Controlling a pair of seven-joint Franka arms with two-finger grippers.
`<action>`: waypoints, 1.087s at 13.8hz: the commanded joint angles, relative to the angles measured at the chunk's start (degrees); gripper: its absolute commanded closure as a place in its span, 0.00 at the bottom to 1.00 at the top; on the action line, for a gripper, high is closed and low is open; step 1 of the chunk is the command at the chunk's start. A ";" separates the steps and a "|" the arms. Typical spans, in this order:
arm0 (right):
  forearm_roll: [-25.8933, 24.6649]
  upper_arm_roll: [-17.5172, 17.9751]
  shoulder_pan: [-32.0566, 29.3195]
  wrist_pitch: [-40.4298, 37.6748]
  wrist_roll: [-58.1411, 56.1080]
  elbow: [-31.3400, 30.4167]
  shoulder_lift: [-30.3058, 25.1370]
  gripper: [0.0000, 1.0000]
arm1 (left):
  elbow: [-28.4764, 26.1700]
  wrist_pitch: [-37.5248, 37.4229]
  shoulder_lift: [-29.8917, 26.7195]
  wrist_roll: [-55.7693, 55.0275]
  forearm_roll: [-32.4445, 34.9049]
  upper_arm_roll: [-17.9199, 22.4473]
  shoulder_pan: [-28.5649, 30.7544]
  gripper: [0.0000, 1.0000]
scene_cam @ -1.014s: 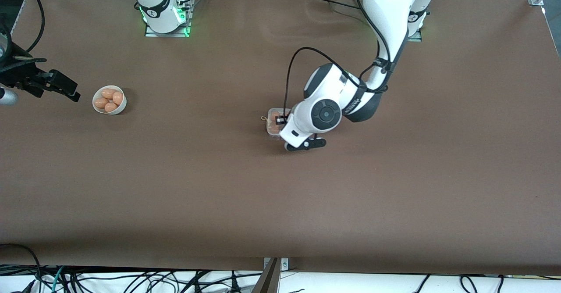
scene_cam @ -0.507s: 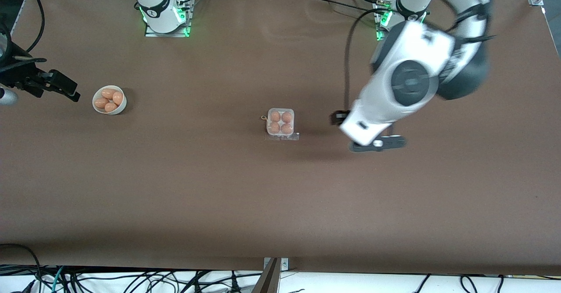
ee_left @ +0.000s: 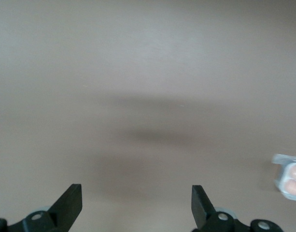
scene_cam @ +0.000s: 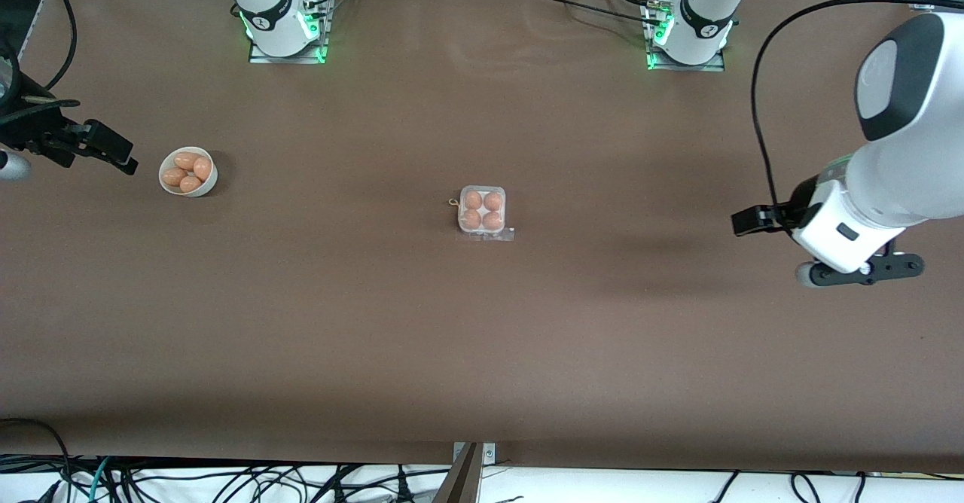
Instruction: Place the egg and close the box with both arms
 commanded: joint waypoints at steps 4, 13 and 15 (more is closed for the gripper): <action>0.85 0.42 -0.63 -1.32 -0.31 1.24 0.22 0.00 | 0.89 -1.01 -1.73 7.35 2.16 0.02 5.86 0.00; 0.85 0.42 -0.63 -1.23 -0.22 1.24 0.22 0.00 | -6.47 4.42 -7.61 15.08 1.80 0.99 10.09 0.00; 0.85 0.51 -0.63 -1.32 -0.22 1.24 0.22 0.00 | -11.05 7.69 -10.25 15.17 1.72 0.99 10.61 0.00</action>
